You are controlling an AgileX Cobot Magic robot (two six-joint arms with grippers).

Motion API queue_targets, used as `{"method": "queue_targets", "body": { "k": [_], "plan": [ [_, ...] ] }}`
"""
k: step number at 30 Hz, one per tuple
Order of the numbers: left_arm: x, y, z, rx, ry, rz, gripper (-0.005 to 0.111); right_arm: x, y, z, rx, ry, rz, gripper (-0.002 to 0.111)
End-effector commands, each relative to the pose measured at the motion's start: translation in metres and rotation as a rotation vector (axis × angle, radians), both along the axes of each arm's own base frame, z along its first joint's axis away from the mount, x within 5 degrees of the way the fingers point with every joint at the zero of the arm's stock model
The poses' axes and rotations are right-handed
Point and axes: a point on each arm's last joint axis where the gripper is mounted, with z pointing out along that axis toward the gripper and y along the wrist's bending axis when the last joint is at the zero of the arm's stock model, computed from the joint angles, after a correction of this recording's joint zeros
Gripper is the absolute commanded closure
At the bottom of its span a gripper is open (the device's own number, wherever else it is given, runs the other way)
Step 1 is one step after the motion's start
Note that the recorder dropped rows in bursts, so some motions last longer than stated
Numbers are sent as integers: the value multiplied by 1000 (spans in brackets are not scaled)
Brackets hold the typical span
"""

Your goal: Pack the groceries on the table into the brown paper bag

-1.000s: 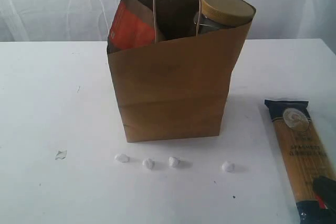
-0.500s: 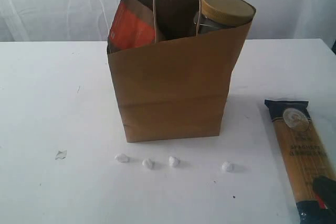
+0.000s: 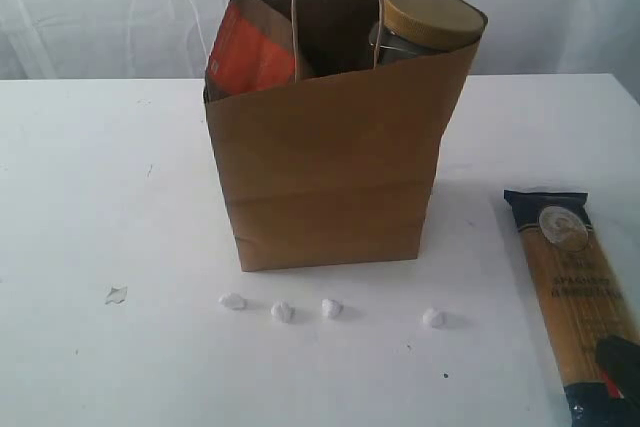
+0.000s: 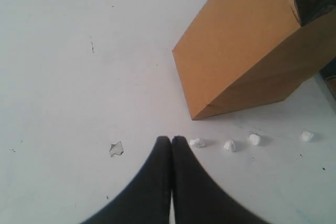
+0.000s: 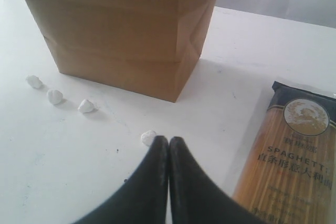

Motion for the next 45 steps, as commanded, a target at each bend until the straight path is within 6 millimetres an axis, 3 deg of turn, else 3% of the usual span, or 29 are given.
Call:
{"method": "queue_targets", "body": {
  "k": [1, 4, 8, 16, 25, 35, 45],
  "plan": [
    [0, 2, -1, 24, -15, -3, 107, 0, -1, -1, 6, -7, -9, 108],
    [0, 0, 2, 84, -82, -62, 107, 0, -1, -1, 6, -7, -9, 108],
    [-2, -13, 4, 240, -276, -316, 107, 0, -1, -1, 6, -7, -9, 108],
    [2, -22, -48, 133, -478, -334, 107, 0, -1, -1, 6, -7, -9, 108],
    [-12, -12, -119, 48, -362, -304, 107, 0, -1, -1, 6, -7, -9, 108],
    [-31, 3, -146, 19, -432, -297, 107, 0, -1, -1, 6, -7, -9, 108],
    [-41, 11, -150, -9, -416, -282, 107, 0, -1, -1, 6, -7, -9, 108]
  ]
}}
